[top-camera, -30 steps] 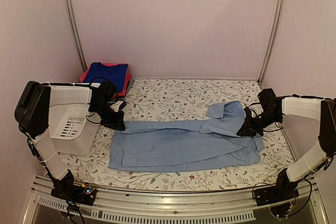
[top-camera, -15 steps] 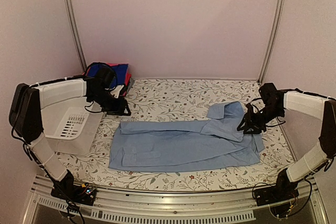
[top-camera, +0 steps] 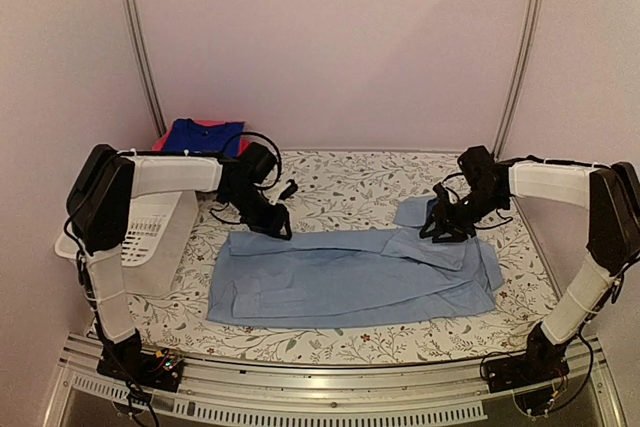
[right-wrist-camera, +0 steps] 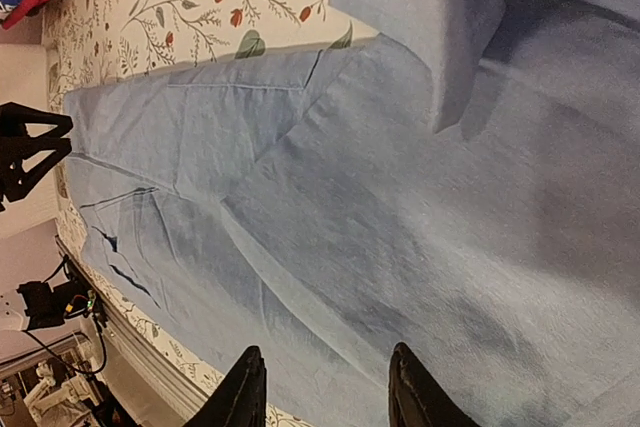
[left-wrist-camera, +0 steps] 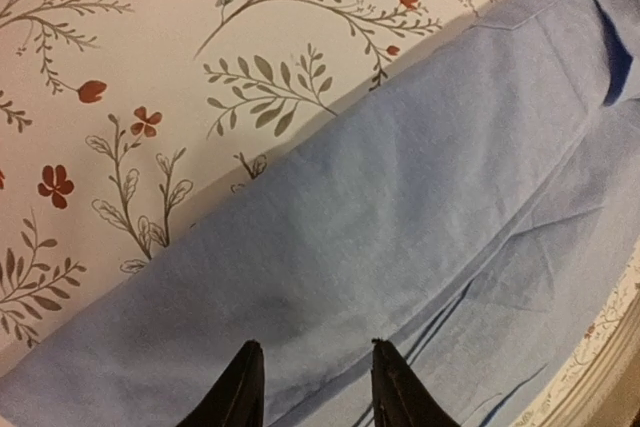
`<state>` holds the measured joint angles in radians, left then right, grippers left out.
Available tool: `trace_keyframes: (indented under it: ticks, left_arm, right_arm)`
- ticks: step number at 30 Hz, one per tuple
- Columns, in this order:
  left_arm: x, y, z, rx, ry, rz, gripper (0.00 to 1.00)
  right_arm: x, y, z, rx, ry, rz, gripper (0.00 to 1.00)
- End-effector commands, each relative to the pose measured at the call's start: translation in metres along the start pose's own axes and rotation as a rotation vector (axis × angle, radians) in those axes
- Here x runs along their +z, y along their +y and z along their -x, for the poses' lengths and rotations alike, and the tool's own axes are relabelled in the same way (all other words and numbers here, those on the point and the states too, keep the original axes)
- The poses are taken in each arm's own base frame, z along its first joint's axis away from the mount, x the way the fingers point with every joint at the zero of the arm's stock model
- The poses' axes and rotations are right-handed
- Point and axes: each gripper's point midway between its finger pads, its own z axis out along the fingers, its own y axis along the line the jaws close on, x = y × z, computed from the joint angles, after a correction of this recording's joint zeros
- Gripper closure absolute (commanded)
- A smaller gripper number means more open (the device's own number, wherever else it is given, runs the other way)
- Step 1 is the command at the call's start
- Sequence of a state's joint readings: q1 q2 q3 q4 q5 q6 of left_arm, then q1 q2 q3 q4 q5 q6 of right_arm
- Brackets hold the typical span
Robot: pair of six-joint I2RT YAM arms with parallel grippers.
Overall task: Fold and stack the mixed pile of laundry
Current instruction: Fold the 1/3-folded shirt at the center of the board, then adjust the rectangle-folded shirt at the center of the board.
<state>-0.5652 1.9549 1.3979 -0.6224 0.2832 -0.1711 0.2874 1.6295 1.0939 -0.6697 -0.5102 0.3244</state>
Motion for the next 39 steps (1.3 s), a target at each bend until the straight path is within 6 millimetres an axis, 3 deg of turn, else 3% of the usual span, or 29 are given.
trace_keyframes:
  ticks: [1, 8, 12, 15, 19, 22, 25, 27, 31, 39]
  left_arm:
    - [0.012, -0.006, -0.024, 0.071, 0.063, 0.052, 0.64]
    - [0.022, 0.007, -0.085, 0.082, 0.183, 0.135, 0.69]
    - [0.02, 0.012, -0.095, 0.076, 0.198, 0.154, 0.69]
    - [0.01, 0.003, -0.079, 0.087, 0.144, 0.135, 0.66]
    - [-0.017, -0.018, -0.042, 0.109, 0.007, 0.077, 0.49]
    - [-0.033, -0.025, -0.017, 0.11, -0.07, 0.068, 0.36]
    - [-0.043, -0.027, 0.002, 0.1, -0.116, 0.07, 0.28]
    - [-0.048, -0.027, 0.012, 0.091, -0.137, 0.068, 0.23]
    - [-0.058, -0.023, 0.026, 0.053, -0.178, 0.072, 0.18]
    - [-0.085, -0.012, 0.051, -0.016, -0.308, 0.083, 0.0]
  right_arm:
    - [0.029, -0.008, -0.014, 0.005, 0.06, 0.003, 0.61]
    - [0.042, -0.045, -0.075, 0.066, 0.187, -0.073, 0.62]
    - [0.044, -0.049, -0.097, 0.105, 0.221, -0.052, 0.62]
    - [0.032, -0.029, -0.075, 0.066, 0.162, 0.002, 0.61]
    - [-0.019, 0.002, -0.007, -0.007, -0.055, 0.07, 0.55]
    - [-0.055, -0.004, 0.037, 0.006, -0.188, 0.065, 0.41]
    - [-0.075, -0.014, 0.071, -0.001, -0.272, 0.022, 0.39]
    - [-0.08, -0.009, 0.088, -0.041, -0.287, 0.019, 0.39]
    - [-0.058, -0.003, 0.097, -0.03, -0.205, 0.071, 0.4]
    - [-0.002, -0.006, 0.074, -0.002, -0.091, 0.021, 0.36]
